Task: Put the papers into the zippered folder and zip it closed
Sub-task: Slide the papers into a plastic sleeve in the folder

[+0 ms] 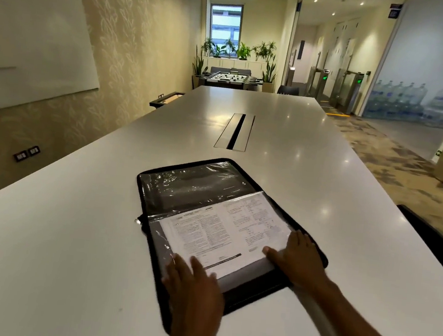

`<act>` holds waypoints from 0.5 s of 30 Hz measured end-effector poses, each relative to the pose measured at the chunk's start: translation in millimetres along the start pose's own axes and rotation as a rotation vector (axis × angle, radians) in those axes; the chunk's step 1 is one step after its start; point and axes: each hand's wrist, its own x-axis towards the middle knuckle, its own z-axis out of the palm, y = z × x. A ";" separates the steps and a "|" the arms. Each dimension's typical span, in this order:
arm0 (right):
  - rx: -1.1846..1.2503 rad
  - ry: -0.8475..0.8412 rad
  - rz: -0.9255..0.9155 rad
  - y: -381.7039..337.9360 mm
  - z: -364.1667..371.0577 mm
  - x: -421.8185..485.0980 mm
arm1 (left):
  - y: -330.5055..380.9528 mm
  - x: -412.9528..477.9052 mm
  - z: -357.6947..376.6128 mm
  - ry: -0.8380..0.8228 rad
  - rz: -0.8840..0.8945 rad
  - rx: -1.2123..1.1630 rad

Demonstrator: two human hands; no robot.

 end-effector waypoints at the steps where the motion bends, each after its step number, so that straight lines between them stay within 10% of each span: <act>1: 0.012 -0.012 -0.009 3.5 -7.5 6.5 | 12.0 -7.4 1.8 -0.043 0.015 -0.023; 5: 0.097 0.156 0.051 1.5 -10.6 -4.8 | 37.1 -30.0 1.0 -0.010 0.093 -0.023; 15: 0.017 -0.083 0.134 9.2 6.1 -21.8 | 42.4 -46.2 15.1 -0.068 0.200 0.013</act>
